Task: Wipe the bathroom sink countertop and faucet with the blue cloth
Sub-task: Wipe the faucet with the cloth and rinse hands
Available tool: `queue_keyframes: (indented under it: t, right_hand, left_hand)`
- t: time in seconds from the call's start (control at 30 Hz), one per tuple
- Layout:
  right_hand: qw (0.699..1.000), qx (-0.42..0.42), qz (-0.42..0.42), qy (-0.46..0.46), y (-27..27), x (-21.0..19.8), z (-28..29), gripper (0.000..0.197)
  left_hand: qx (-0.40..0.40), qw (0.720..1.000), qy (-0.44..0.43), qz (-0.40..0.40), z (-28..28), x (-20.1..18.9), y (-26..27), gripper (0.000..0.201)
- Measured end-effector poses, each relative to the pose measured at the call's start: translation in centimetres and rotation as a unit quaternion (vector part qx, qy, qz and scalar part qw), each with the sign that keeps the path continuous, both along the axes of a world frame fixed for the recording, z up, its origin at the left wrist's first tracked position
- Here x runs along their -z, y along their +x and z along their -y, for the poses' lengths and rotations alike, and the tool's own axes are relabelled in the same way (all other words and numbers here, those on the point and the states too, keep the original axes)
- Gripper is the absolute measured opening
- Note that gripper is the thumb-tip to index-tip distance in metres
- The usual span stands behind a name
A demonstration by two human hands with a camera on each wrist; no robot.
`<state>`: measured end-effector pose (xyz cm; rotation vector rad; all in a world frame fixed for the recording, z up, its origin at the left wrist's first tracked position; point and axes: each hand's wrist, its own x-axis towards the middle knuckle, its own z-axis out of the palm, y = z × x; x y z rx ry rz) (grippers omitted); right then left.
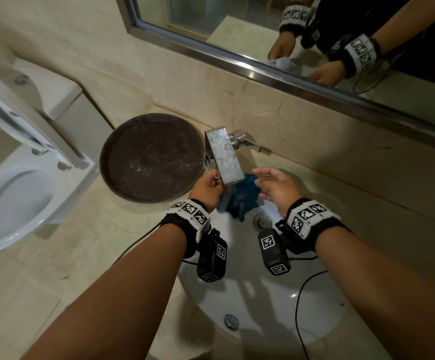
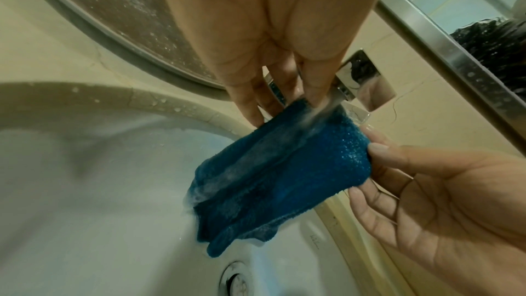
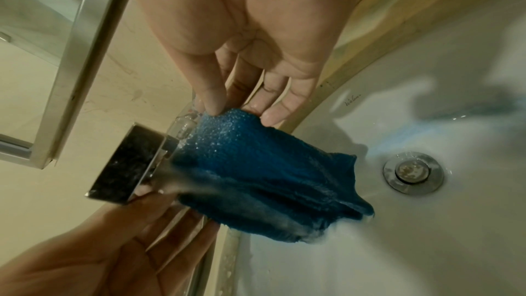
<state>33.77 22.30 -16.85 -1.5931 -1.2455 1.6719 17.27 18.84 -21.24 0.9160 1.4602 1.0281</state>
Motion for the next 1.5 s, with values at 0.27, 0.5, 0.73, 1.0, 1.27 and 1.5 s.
queue_keyframes:
  t: [0.27,0.5,0.73,1.0,1.27,1.5]
  right_hand:
    - [1.0,-0.002,0.001,0.011,-0.1,-0.6,0.0,0.029]
    - [1.0,-0.001,-0.001,0.008,-0.2,-0.7,0.1,0.028]
    - [1.0,-0.003,-0.003,0.008,-0.4,-0.6,0.2,0.028]
    - [1.0,-0.004,-0.006,0.0,-0.8,-0.3,0.3,0.027]
    - [1.0,0.001,0.005,-0.002,-1.2,0.3,0.3,0.022]
    - [1.0,-0.009,-0.011,-0.015,-1.9,0.8,0.5,0.022]
  left_hand:
    - [-0.002,1.0,0.006,-0.006,0.1,0.0,-0.2,0.037]
    - [0.004,1.0,0.004,-0.018,0.3,0.3,-0.3,0.035]
    - [0.002,1.0,0.007,-0.01,0.4,0.0,-0.4,0.034]
    - [-0.005,1.0,-0.013,-0.012,0.5,0.0,-0.7,0.032]
    - [-0.011,1.0,-0.018,-0.008,0.9,-0.8,-0.8,0.03]
    - [-0.022,1.0,-0.016,0.009,1.1,-1.2,-0.9,0.027]
